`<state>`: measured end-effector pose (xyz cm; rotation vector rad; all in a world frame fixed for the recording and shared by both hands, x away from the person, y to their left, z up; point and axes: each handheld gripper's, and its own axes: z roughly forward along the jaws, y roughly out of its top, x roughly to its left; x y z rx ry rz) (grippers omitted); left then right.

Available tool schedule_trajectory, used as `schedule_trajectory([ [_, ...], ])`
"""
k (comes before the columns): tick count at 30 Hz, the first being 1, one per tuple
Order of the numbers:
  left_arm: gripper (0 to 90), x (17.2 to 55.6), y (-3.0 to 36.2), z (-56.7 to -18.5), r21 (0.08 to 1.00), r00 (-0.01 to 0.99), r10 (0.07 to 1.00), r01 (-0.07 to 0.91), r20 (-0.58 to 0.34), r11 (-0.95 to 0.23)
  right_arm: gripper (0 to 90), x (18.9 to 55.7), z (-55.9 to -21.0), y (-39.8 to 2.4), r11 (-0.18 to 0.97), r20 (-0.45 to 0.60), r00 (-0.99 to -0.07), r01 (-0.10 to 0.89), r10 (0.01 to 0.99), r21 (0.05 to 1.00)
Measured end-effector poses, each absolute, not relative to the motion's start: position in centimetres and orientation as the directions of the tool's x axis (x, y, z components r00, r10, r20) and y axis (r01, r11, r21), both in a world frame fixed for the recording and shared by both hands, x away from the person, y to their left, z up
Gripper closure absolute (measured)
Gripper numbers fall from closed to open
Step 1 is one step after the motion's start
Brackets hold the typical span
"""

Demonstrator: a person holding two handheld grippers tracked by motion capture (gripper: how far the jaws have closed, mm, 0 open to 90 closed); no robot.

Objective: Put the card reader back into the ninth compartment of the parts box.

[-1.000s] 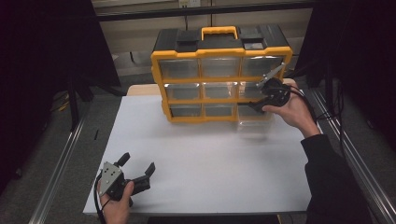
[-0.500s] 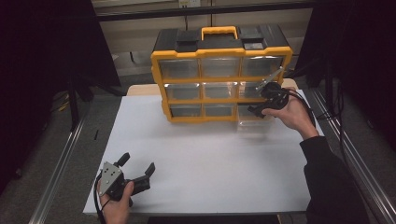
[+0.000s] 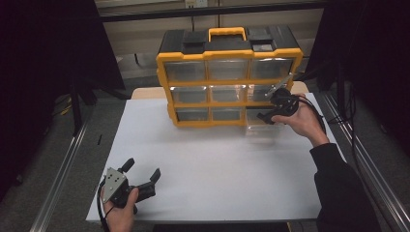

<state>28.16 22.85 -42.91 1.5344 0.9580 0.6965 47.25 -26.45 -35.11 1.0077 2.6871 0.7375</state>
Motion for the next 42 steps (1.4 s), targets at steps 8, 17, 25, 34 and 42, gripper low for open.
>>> schedule_trajectory([
  [8,2.3,28.2,22.8,-42.9,0.980,0.493,0.867,0.196,-0.075,-0.026,86.2,47.3,-35.6,-26.5,0.643,0.033,-0.757,0.575,0.652,0.506],
  [17,2.3,28.1,22.9,-42.9,0.980,0.493,0.867,0.197,-0.077,-0.024,68.6,47.2,-35.2,-26.5,0.614,0.023,-0.744,0.569,0.668,0.547],
  [25,2.3,28.1,22.8,-42.9,0.980,0.493,0.867,0.197,-0.078,-0.024,47.0,46.8,-34.9,-26.8,0.567,0.019,-0.713,0.573,0.700,0.591],
  [34,2.3,28.2,22.9,-42.9,0.980,0.492,0.867,0.197,-0.076,-0.025,27.0,46.2,-35.0,-27.5,0.481,0.039,-0.660,0.586,0.750,0.652],
  [42,2.3,28.2,22.9,-42.8,0.981,0.489,0.869,0.193,-0.080,-0.018,15.7,45.5,-35.3,-27.7,0.434,0.021,-0.617,0.576,0.786,0.692],
])
